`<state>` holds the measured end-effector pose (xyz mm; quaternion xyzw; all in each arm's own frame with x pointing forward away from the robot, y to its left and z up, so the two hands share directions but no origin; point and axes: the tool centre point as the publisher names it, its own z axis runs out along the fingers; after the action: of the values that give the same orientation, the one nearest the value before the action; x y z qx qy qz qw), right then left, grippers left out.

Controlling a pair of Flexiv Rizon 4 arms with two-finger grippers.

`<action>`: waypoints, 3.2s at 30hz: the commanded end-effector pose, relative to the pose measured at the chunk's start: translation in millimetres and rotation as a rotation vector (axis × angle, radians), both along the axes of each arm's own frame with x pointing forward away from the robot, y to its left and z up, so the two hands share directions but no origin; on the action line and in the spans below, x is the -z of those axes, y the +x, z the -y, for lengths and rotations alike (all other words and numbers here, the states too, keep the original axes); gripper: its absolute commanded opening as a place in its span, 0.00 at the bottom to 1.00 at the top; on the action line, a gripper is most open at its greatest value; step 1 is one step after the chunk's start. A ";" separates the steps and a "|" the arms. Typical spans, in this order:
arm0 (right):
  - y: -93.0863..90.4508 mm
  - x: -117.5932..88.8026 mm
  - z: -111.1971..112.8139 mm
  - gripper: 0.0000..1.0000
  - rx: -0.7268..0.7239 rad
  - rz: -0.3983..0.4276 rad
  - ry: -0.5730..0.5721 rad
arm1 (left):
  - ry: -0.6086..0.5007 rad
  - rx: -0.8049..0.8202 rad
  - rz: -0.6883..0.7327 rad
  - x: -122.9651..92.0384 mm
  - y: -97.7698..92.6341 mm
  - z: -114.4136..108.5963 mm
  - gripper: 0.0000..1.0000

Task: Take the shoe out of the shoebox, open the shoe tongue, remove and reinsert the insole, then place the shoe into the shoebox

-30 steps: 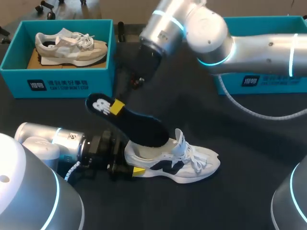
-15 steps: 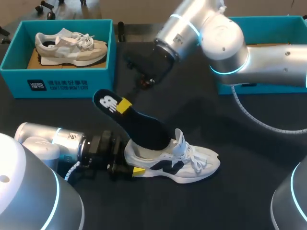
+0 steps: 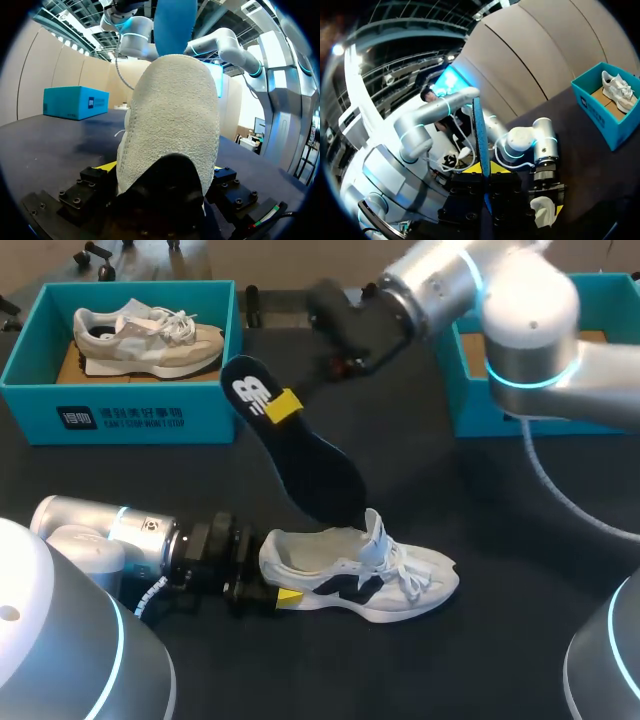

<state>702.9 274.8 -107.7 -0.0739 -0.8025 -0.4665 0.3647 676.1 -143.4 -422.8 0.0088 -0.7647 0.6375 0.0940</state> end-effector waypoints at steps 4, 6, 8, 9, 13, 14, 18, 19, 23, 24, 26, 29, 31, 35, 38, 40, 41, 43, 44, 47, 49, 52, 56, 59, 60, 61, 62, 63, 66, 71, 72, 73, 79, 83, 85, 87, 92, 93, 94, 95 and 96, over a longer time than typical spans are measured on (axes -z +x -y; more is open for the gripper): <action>-13.7 -4.7 8.4 0.00 0.077 0.019 0.013 | 0.002 -0.002 0.000 1.9 0.5 0.9 0.00; -13.7 -4.7 8.4 0.00 0.077 0.019 0.013 | 0.002 -0.002 0.000 1.9 0.5 0.9 0.00; -13.7 -4.7 8.4 0.00 0.077 0.019 0.013 | 0.002 -0.002 0.000 1.9 0.5 0.9 0.00; -14.3 -9.4 7.7 0.00 0.086 0.024 0.018 | 0.002 -0.002 0.000 1.9 0.5 0.9 0.00; -23.9 -33.1 20.0 0.00 0.170 0.051 0.019 | 0.002 -0.002 0.000 1.9 0.5 0.9 0.00; -27.6 -39.3 25.2 0.00 0.185 0.056 0.025 | 0.002 -0.002 0.000 1.9 0.5 0.9 0.00; -41.8 -62.2 37.9 0.00 0.287 0.036 0.099 | 0.002 -0.002 0.000 1.9 0.5 0.9 0.00; -41.8 -62.2 37.9 0.00 0.287 0.036 0.099 | 0.002 -0.002 0.000 1.9 0.5 0.9 0.00; -41.8 -62.2 37.9 0.00 0.287 0.036 0.099 | 0.002 -0.002 0.000 1.9 0.5 0.9 0.00; -41.8 -62.2 37.9 0.00 0.287 0.036 0.099 | 0.002 -0.002 0.000 1.9 0.5 0.9 0.00; -41.8 -62.2 37.9 0.00 0.287 0.036 0.099 | 0.002 -0.002 0.000 1.9 0.5 0.9 0.00; -41.8 -62.2 37.9 0.00 0.287 0.036 0.099 | 0.002 -0.002 0.000 1.9 0.5 0.9 0.00; -41.8 -62.2 37.9 0.00 0.287 0.036 0.099 | 0.002 -0.002 0.000 1.9 0.5 0.9 0.00; -43.6 -64.4 40.7 0.00 0.299 0.029 0.167 | 0.002 -0.002 0.000 1.9 0.5 0.9 0.00; -53.9 -77.3 56.2 0.00 0.362 0.018 0.163 | 0.002 -0.002 0.000 1.9 0.5 0.9 0.00; -64.3 -89.7 66.5 0.00 0.390 0.005 0.182 | 0.002 -0.002 0.000 1.9 0.5 0.9 0.00; -71.3 -96.3 72.6 0.00 0.401 -0.009 0.220 | 0.002 -0.002 0.000 1.9 0.5 0.9 0.00; -76.8 -102.1 80.0 0.00 0.446 -0.047 0.274 | 0.002 -0.002 0.000 1.9 0.5 0.9 0.00; -76.8 -102.1 80.0 0.00 0.446 -0.047 0.274 | 0.002 -0.002 0.000 1.9 0.5 0.9 0.00; -76.8 -102.1 80.0 0.00 0.446 -0.047 0.274 | 0.002 -0.002 0.000 1.9 0.5 0.9 0.00; -76.8 -102.1 80.0 0.00 0.446 -0.047 0.274 | 0.002 -0.002 0.000 1.9 0.5 0.9 0.00; -76.8 -102.1 80.0 0.00 0.446 -0.047 0.274 | 0.002 -0.002 0.000 1.9 0.5 0.9 0.00; -76.8 -102.1 80.0 0.00 0.446 -0.047 0.274 | 0.002 -0.002 0.000 1.9 0.5 0.9 0.00; -81.0 -110.4 91.3 0.00 0.472 -0.012 0.327 | 0.002 -0.002 0.000 1.9 0.5 0.9 0.00; -84.3 -115.4 97.4 0.00 0.502 -0.003 0.330 | 0.002 -0.002 0.000 1.9 0.5 0.9 0.00; -86.8 -119.3 101.8 0.00 0.522 0.005 0.326 | 0.002 -0.002 0.000 1.9 0.5 0.9 0.00; -89.0 -122.9 107.2 0.00 0.543 0.005 0.320 | 0.002 -0.002 0.000 1.9 0.5 0.9 0.00; -91.6 -126.7 110.8 0.00 0.556 0.007 0.312 | 0.002 -0.002 0.000 1.9 0.5 0.9 0.00; -97.3 -134.6 121.1 0.00 0.599 0.001 0.298 | 0.002 -0.002 0.000 1.9 0.5 0.9 0.00; -101.3 -142.0 127.2 0.00 0.603 -0.022 0.288 | 0.002 -0.002 0.000 1.9 0.5 0.9 0.00; -102.1 -143.0 129.0 0.00 0.602 -0.023 0.290 | 0.002 -0.002 0.000 1.9 0.5 0.9 0.00; -102.8 -143.6 130.0 0.00 0.599 -0.026 0.287 | 0.002 -0.002 0.000 1.9 0.5 0.9 0.00; -112.7 -147.8 133.2 0.00 0.609 0.002 0.276 | 0.002 -0.002 0.000 1.9 0.5 0.9 0.00; -117.5 -148.9 133.1 0.00 0.603 0.008 0.248 | 0.002 -0.002 0.000 1.9 0.5 0.9 0.00; -117.7 -148.4 132.9 0.00 0.603 0.001 0.240 | 0.002 -0.002 0.000 1.9 0.5 0.9 0.00; -117.5 -148.1 132.9 0.00 0.602 -0.004 0.237 | 0.002 -0.002 0.000 1.9 0.5 0.9 0.00; -117.5 -148.4 132.4 0.00 0.592 -0.011 0.241 | 0.002 -0.002 0.000 1.9 0.5 0.9 0.00; -117.5 -148.4 132.4 0.00 0.592 -0.011 0.241 | 0.002 -0.002 0.000 1.9 0.5 0.9 0.00; -117.5 -148.4 132.4 0.00 0.592 -0.011 0.241 | 0.002 -0.002 0.000 1.9 0.5 0.9 0.00; -117.5 -148.4 132.4 0.00 0.592 -0.011 0.241 | 0.002 -0.002 0.000 1.9 0.5 0.9 0.00; -117.5 -148.4 132.4 0.00 0.592 -0.011 0.241 | 0.002 -0.002 0.000 1.9 0.5 0.9 0.00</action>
<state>585.6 137.6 41.2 -0.2614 -0.6837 -0.6432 0.2246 676.3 -143.4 -423.0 0.0089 -0.7647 0.6374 0.0940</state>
